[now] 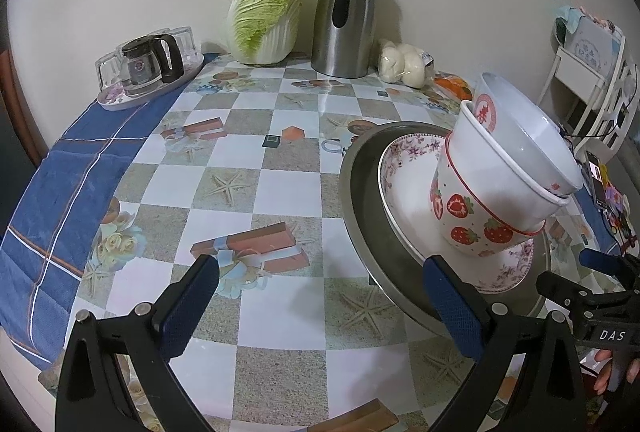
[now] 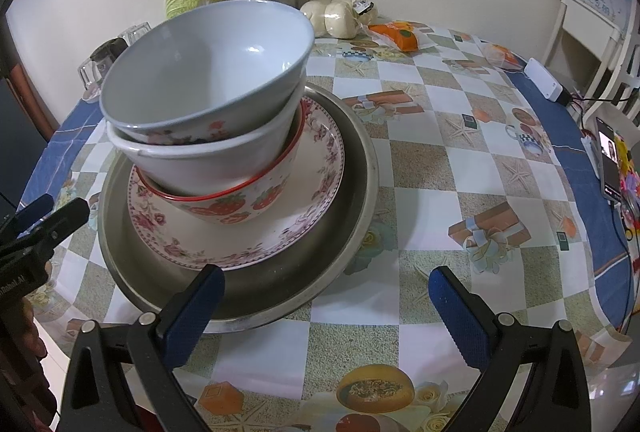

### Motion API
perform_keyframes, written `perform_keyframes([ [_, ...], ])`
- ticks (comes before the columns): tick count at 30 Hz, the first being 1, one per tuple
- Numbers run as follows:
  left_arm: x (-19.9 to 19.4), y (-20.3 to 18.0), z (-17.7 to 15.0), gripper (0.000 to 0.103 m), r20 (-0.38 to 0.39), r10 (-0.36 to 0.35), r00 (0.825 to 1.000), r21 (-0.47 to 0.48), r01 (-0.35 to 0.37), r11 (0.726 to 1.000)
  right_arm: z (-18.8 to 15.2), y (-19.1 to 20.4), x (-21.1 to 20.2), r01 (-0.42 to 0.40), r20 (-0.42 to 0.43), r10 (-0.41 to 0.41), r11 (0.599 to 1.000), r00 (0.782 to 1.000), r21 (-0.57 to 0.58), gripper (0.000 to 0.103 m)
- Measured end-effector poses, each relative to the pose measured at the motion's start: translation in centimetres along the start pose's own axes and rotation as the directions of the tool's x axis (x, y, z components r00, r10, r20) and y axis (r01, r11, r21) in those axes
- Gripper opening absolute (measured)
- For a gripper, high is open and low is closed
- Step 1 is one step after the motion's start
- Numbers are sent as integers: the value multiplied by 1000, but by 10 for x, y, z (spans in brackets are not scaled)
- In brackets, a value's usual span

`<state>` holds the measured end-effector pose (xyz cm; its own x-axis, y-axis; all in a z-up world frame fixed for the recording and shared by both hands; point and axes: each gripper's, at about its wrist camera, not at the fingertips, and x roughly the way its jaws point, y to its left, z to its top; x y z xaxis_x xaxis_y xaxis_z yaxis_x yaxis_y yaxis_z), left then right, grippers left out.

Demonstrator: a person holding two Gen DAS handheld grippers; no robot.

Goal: Organize plates and bowls

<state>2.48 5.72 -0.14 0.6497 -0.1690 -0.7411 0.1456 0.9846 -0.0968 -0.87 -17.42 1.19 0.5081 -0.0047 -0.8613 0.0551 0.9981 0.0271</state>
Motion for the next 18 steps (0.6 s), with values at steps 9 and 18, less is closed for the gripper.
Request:
perform_keyframes([
  [9, 0, 1, 2, 101, 7, 13, 1000, -7, -13, 1000, -1, 0, 1, 0, -1, 0, 1000, 1000, -1, 103],
  [18, 0, 4, 3, 101, 8, 12, 1000, -24, -11, 1000, -1, 0, 1, 0, -1, 0, 1000, 1000, -2, 103],
])
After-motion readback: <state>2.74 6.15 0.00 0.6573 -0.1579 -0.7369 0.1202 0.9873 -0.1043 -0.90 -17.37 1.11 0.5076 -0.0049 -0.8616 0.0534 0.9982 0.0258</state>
